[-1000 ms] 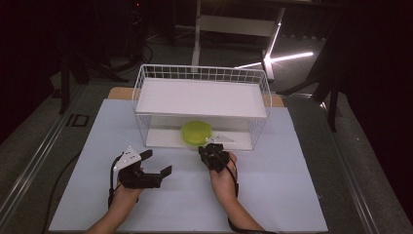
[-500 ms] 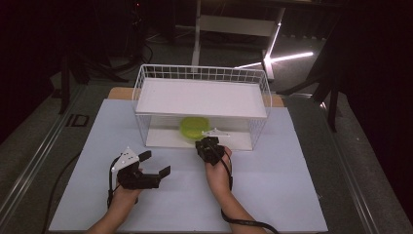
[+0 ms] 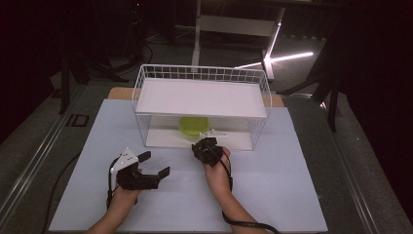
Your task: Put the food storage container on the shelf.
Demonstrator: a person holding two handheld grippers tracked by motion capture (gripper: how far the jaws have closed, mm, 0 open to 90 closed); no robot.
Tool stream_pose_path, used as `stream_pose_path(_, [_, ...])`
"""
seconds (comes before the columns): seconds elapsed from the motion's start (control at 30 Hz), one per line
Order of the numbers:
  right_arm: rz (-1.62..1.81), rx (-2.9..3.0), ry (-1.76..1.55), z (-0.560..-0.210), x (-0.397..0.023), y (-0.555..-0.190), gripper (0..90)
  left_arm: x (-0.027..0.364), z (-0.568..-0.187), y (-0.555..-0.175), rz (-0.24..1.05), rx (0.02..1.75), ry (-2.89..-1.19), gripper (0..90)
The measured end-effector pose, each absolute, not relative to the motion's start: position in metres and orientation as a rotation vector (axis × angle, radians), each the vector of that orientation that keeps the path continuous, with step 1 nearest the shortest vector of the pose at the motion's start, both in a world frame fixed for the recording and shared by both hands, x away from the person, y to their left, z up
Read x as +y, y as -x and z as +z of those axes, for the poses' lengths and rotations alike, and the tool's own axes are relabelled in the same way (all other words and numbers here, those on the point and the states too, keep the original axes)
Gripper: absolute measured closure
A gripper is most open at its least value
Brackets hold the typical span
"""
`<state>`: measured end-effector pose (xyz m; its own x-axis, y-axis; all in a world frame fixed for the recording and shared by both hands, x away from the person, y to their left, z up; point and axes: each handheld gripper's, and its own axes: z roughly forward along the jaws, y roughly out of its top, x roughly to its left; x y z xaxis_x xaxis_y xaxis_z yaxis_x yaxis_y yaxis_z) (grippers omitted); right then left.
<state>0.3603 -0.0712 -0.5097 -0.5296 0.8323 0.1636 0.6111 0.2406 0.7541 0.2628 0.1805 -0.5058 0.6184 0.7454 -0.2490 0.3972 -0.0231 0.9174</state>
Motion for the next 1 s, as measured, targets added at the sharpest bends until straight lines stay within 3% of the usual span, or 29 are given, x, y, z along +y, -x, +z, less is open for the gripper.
stream_pose_path(0.23, [1.193,2.269,-1.266,-0.496,-0.086,-0.334,60.3,0.177,-0.496,-0.261,0.352,0.906,-1.644,1.7])
stream_pose_path(0.4, [1.258,2.296,-1.224,-0.49,-0.091,-0.32,35.5,0.175,-0.494,-0.259,0.349,0.884,-1.663,1.7])
stream_pose_path(0.57, [1.344,2.318,-1.128,-0.486,-0.098,-0.307,18.7,0.176,-0.491,-0.256,0.322,0.876,-1.671,1.7])
stream_pose_path(1.0, [1.46,2.262,-1.063,-0.472,-0.12,-0.285,14.6,0.182,-0.487,-0.244,0.282,0.818,-1.703,1.7])
